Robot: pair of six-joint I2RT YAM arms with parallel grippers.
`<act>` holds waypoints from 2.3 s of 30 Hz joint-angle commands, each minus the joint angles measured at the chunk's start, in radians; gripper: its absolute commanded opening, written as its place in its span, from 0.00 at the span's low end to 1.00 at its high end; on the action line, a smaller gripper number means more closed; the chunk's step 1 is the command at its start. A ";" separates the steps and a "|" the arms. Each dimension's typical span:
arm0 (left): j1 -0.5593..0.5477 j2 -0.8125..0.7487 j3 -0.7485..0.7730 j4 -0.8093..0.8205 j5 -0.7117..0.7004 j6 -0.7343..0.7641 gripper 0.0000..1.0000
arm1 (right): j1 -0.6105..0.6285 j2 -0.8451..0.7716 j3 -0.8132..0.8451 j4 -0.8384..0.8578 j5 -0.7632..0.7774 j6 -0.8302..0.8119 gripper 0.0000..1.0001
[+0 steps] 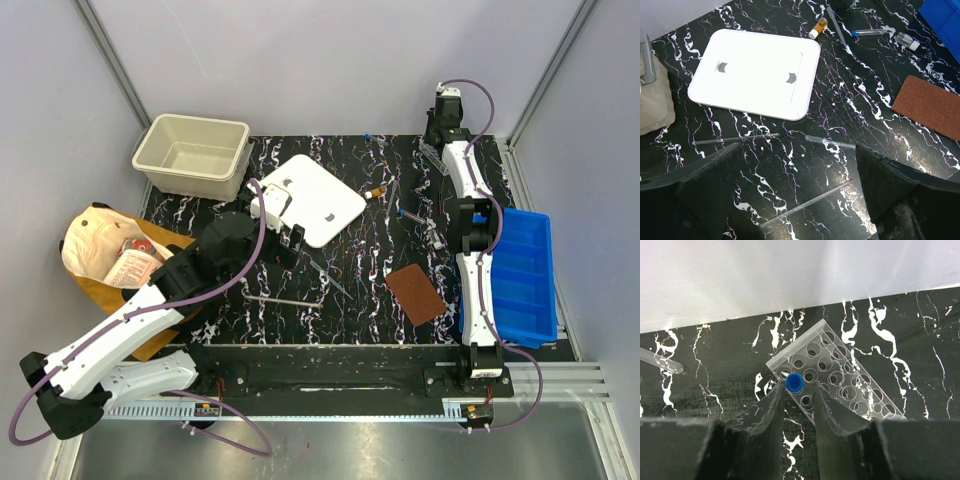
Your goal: Organize the chemistry lab equipment
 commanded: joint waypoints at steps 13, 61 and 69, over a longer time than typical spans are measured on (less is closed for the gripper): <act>0.004 -0.007 -0.004 0.056 -0.018 -0.009 0.99 | 0.010 -0.256 -0.061 -0.044 -0.078 0.007 0.58; 0.006 -0.120 -0.049 0.119 -0.034 -0.018 0.99 | 0.137 0.101 -0.063 0.487 -0.161 0.339 0.87; 0.007 -0.131 -0.050 0.125 -0.011 -0.025 0.99 | 0.145 0.141 -0.040 0.553 -0.119 0.455 0.88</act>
